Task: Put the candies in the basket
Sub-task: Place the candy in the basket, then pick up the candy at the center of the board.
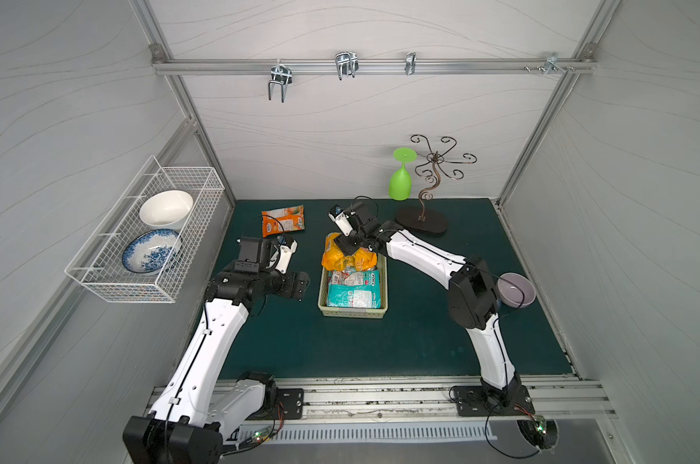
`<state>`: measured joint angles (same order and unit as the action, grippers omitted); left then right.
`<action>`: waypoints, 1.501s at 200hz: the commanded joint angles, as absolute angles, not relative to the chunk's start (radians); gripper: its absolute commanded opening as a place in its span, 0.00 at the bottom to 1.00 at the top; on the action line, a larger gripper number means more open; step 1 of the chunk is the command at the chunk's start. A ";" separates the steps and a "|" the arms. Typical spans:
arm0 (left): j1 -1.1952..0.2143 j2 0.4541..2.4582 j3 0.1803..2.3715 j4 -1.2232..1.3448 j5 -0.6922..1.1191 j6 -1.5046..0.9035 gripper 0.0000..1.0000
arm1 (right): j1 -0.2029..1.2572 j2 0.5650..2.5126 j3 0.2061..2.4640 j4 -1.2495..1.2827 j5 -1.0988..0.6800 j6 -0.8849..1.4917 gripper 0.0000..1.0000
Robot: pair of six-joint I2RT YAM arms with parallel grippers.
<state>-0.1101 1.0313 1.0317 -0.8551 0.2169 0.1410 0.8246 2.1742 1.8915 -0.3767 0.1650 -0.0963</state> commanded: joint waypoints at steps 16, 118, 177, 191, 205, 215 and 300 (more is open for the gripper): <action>-0.107 1.035 1.063 -0.819 0.216 0.135 0.97 | 0.825 2.081 1.625 -0.255 0.234 -0.006 0.67; -0.105 1.026 1.069 -0.820 0.203 0.125 0.97 | 0.838 1.966 1.705 -0.367 0.247 0.018 0.67; -0.105 1.049 1.087 -0.742 0.048 0.077 0.98 | 0.826 1.766 1.604 -0.401 0.255 0.009 0.72; -0.104 1.065 1.087 -0.699 0.034 0.084 0.98 | 0.817 1.708 1.563 -0.414 0.253 0.001 0.75; -0.104 1.105 1.111 -0.683 0.011 0.093 0.98 | 0.806 1.644 1.520 -0.440 0.265 -0.007 0.80; -0.103 1.146 1.145 -0.694 0.004 0.105 0.98 | 0.793 1.593 1.476 -0.443 0.270 -0.009 0.81; -0.034 1.459 1.384 -0.702 -0.003 0.369 0.93 | 0.612 1.195 1.187 -0.486 0.211 -0.059 0.99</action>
<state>-0.0509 1.3979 1.3098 -0.7341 0.0113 0.2375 0.6521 1.2694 1.2282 -0.4503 0.2379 -0.0296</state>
